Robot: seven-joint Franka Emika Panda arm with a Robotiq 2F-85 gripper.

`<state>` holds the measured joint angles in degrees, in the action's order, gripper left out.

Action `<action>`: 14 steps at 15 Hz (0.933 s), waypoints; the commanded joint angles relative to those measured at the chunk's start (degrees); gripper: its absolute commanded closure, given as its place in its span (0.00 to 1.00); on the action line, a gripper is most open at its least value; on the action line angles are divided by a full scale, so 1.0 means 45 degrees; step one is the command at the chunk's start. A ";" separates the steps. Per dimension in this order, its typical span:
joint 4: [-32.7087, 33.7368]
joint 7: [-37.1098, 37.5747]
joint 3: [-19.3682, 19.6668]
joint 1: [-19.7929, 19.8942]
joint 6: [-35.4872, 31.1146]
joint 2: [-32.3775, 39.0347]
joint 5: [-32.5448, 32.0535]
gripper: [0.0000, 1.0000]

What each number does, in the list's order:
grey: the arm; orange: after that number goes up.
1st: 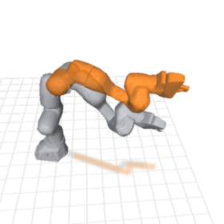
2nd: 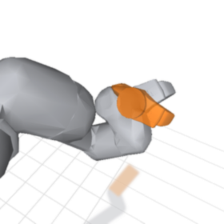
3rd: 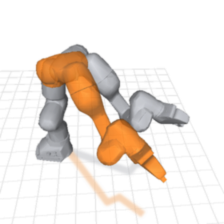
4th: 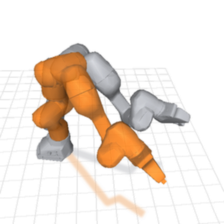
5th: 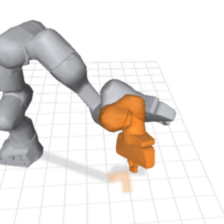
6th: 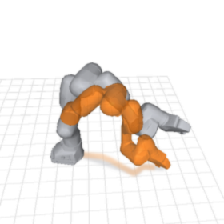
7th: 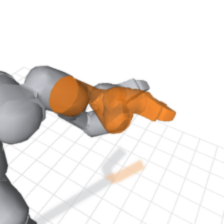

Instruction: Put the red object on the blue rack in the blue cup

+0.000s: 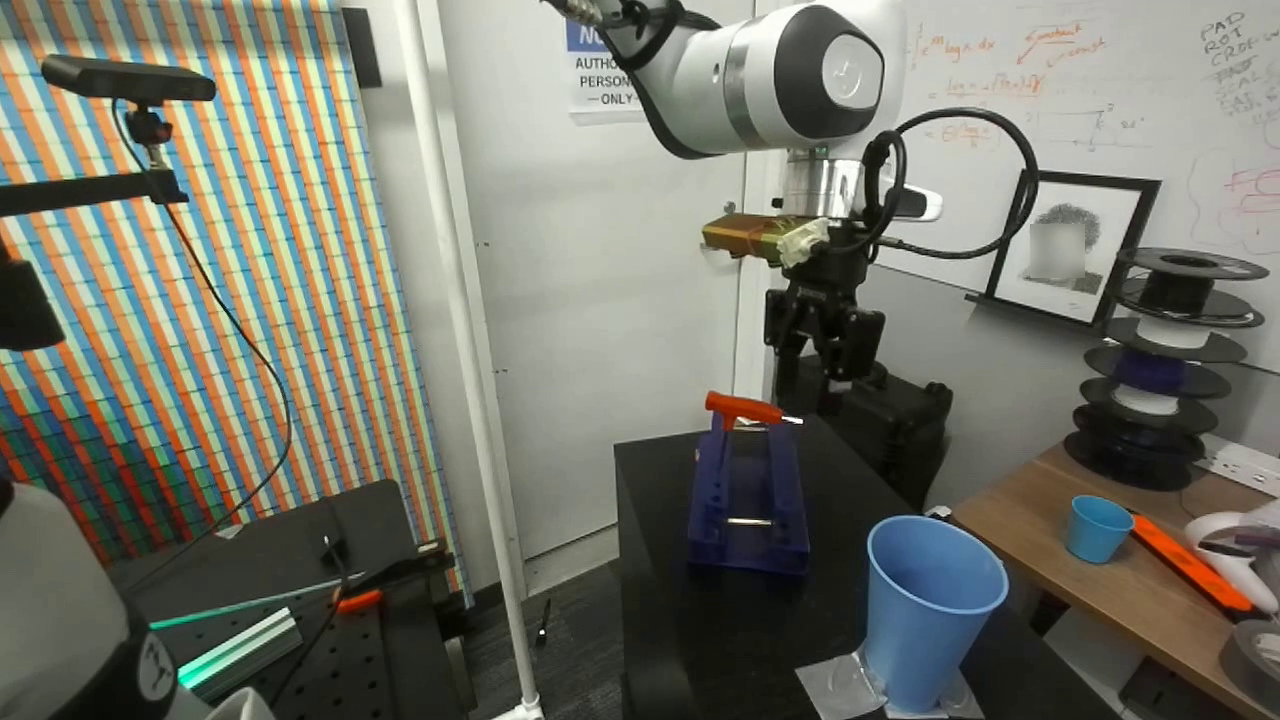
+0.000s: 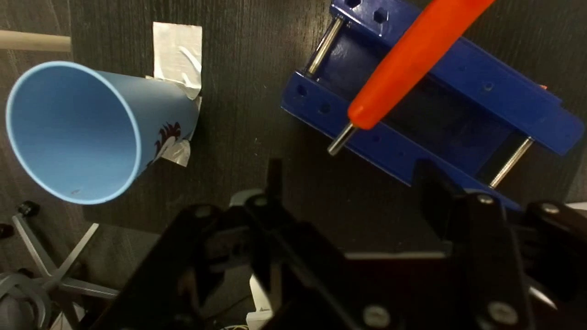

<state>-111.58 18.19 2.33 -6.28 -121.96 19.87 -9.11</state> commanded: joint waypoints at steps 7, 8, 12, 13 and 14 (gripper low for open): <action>-0.0490 0.3295 -0.0232 -0.0766 -0.0026 -0.0427 -0.0141 0.00; -0.0548 0.3530 -0.0289 -0.0843 0.0029 -0.0421 -0.0002 0.00; -0.1015 0.4268 -0.0567 -0.1025 0.0168 -0.0552 0.0420 0.00; -0.1171 0.4343 -0.0634 -0.1012 0.0149 -0.0622 0.0539 0.00; -0.1375 0.4611 -0.0616 -0.1052 0.0082 -0.0734 0.0451 0.00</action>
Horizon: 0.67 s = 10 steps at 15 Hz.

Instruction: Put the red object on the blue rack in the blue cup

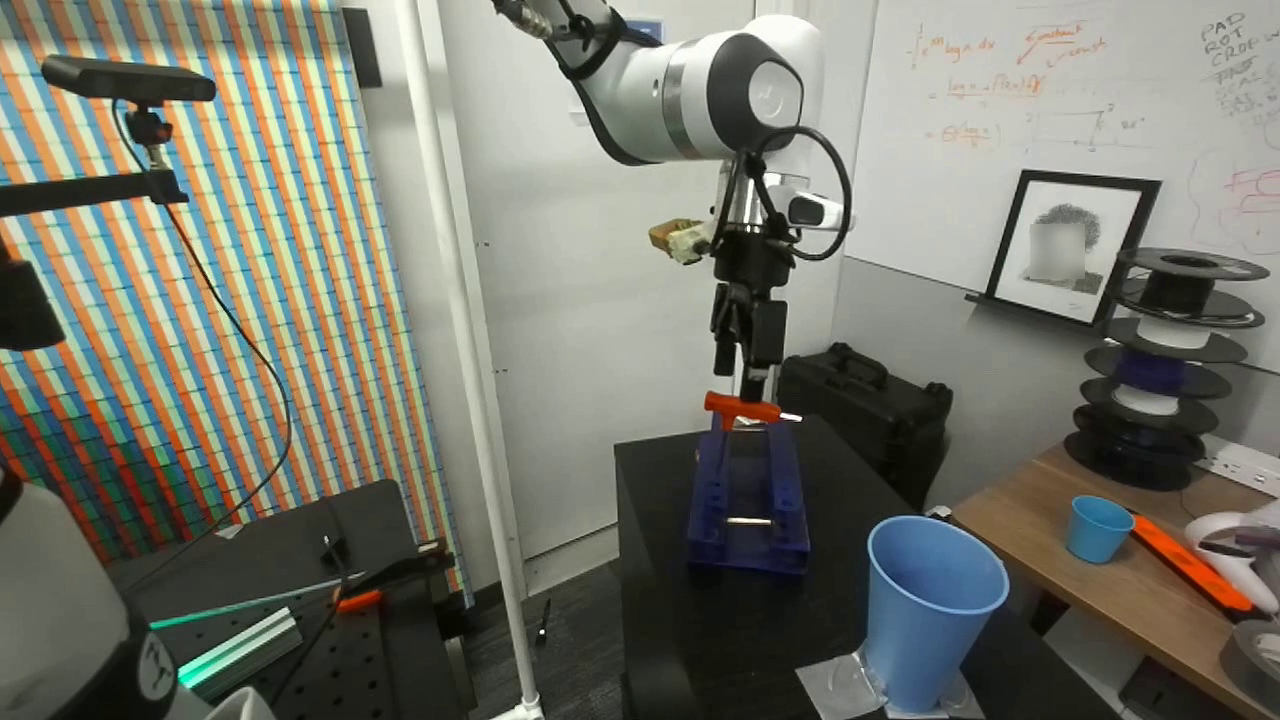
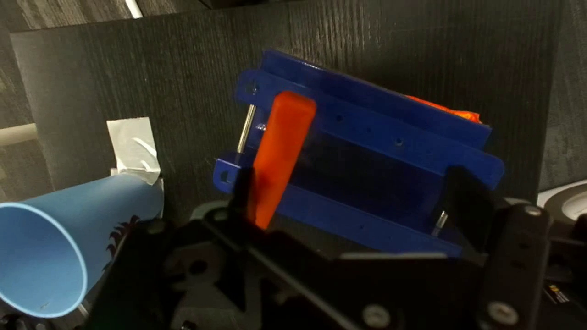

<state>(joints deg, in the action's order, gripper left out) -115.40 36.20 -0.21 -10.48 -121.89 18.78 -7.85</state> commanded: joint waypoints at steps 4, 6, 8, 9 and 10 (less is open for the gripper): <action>-0.1253 0.1448 -0.0017 -0.0093 -0.0070 -0.1084 -0.0029 0.00; -0.1669 0.1736 -0.0071 -0.0063 -0.0103 -0.1427 -0.0031 0.00; -0.2037 0.1972 -0.0146 -0.0060 -0.0184 -0.1694 -0.0057 0.00; -0.2171 0.2063 -0.0174 -0.0052 -0.0206 -0.1762 -0.0078 0.00; -0.2308 0.2184 -0.0194 -0.0042 -0.0220 -0.1842 -0.0123 0.00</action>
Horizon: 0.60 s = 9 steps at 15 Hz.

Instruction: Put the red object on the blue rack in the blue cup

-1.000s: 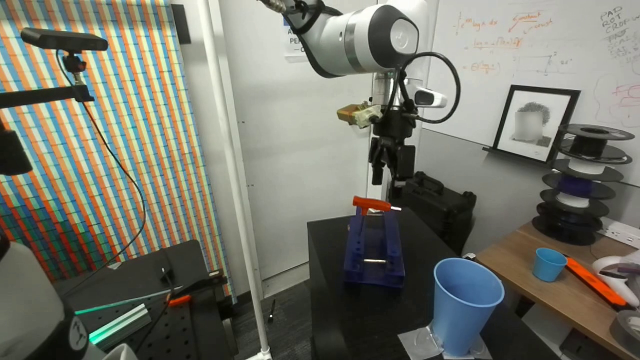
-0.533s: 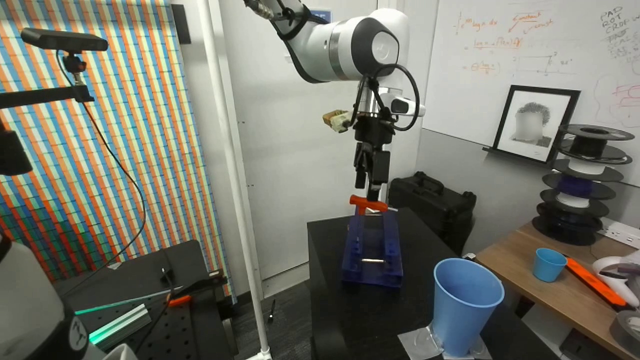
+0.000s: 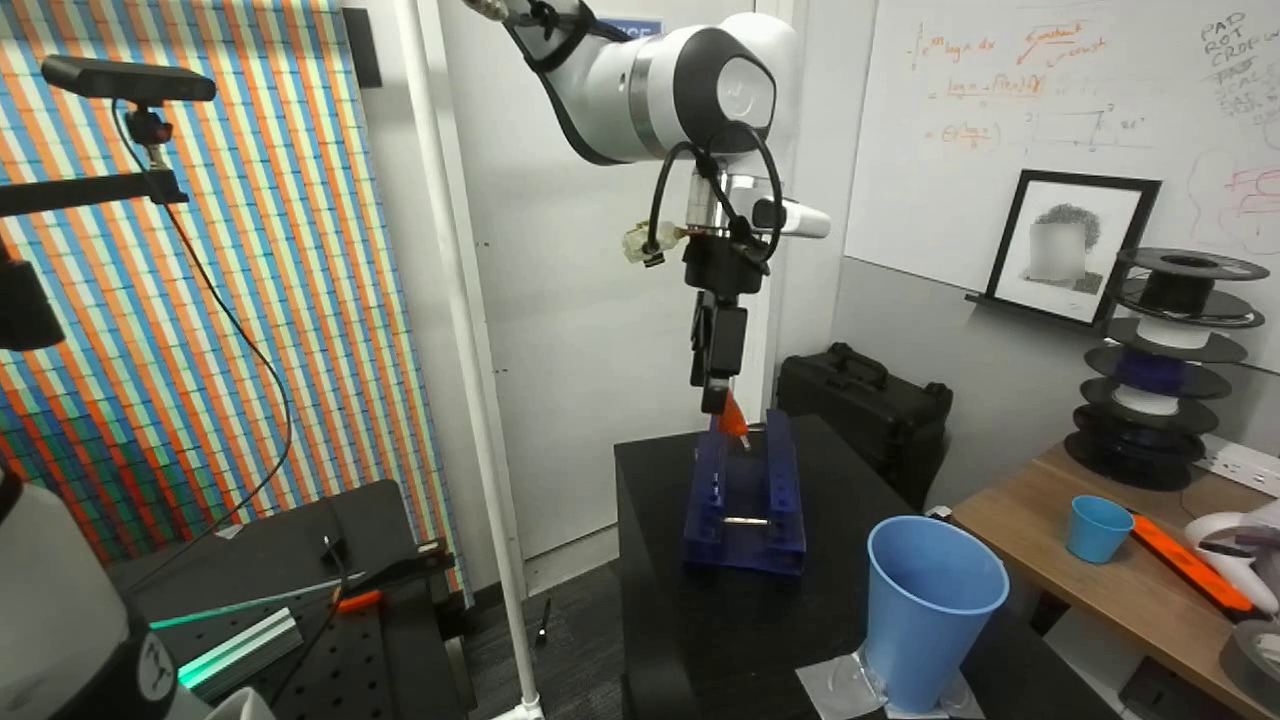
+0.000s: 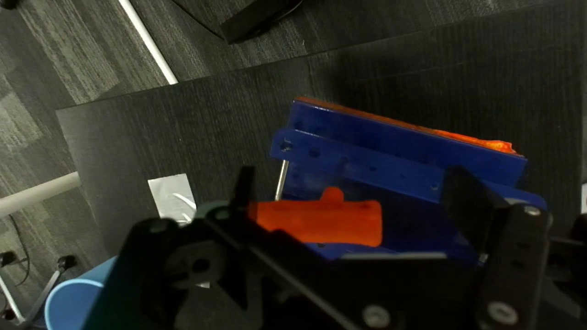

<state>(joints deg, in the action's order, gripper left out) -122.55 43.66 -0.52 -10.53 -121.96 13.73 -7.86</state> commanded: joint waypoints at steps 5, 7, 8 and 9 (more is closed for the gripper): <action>-0.1012 -0.0319 -0.0215 0.0158 -0.0180 -0.1183 -0.0671 0.00; -0.1155 0.0299 -0.0099 0.0157 -0.0501 -0.1277 -0.1154 0.00; -0.1205 0.0503 -0.0049 0.0218 -0.0742 -0.1268 -0.1263 0.00; -0.1274 0.0534 -0.0045 0.0305 -0.0994 -0.1260 -0.1160 0.00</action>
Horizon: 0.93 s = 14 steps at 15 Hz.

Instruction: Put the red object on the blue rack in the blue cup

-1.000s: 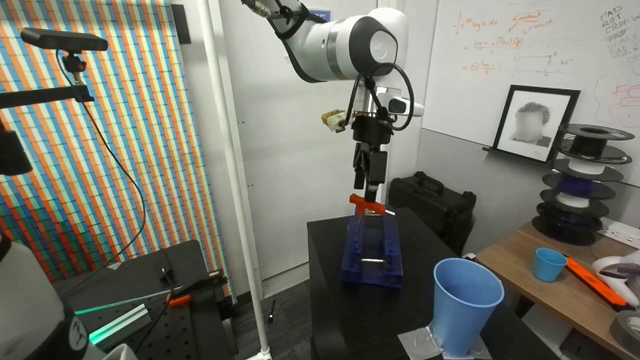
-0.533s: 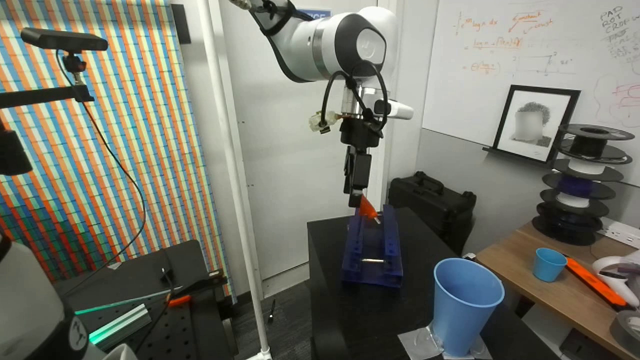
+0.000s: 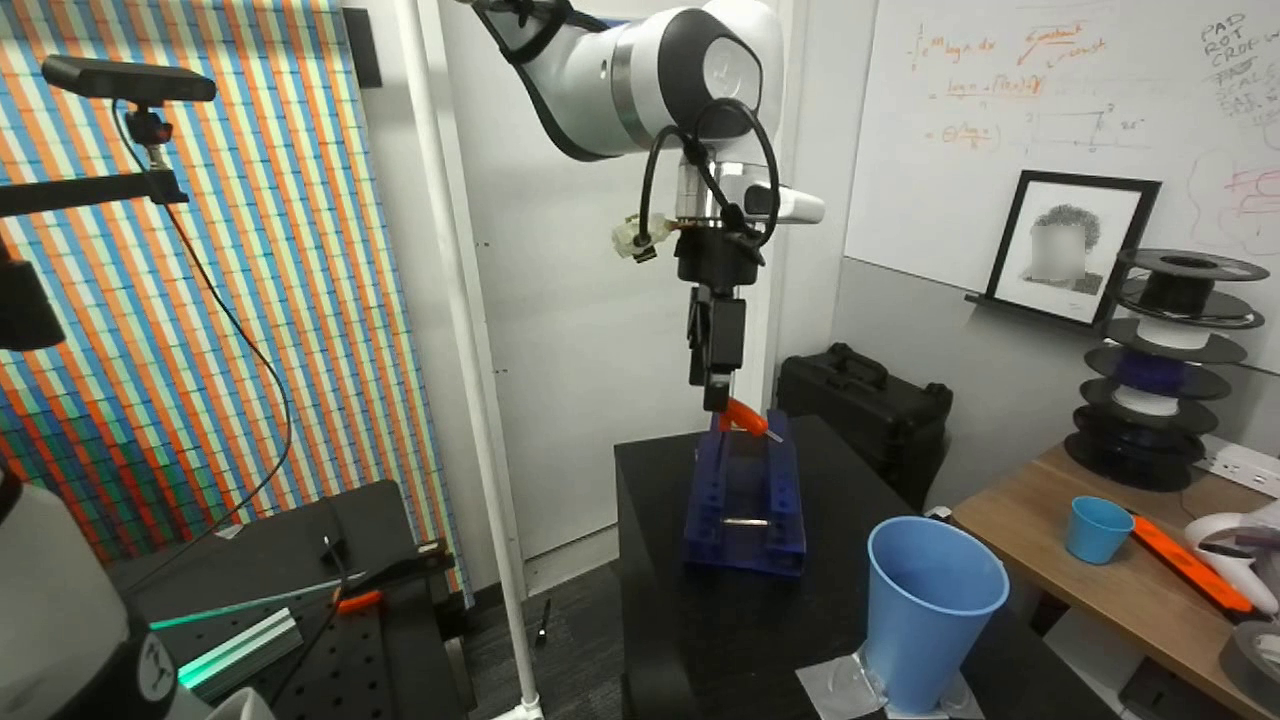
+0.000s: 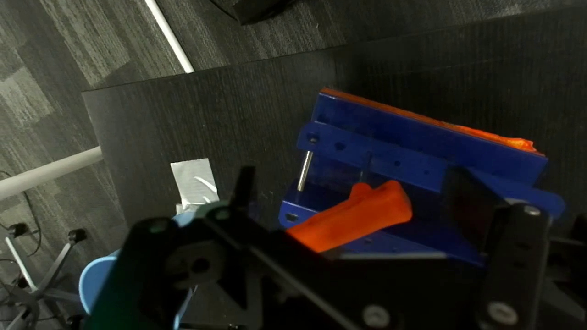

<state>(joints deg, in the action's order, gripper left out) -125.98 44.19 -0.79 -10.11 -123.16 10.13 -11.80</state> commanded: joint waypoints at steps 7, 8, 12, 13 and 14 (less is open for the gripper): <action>-0.0789 0.0936 0.0054 0.0305 -0.1630 -0.0018 -0.0543 0.00; -0.0807 0.0986 0.0069 0.0301 -0.1703 0.0010 -0.0577 0.00; -0.0878 0.1028 0.0145 0.0312 -0.1727 0.0003 -0.0722 0.42; -0.0906 0.1041 0.0166 0.0323 -0.1742 0.0002 -0.0749 0.50; -0.0919 0.1048 0.0183 0.0326 -0.1740 0.0004 -0.0786 0.58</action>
<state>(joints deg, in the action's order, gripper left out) -129.44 47.64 -0.11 -8.93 -129.74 10.72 -13.60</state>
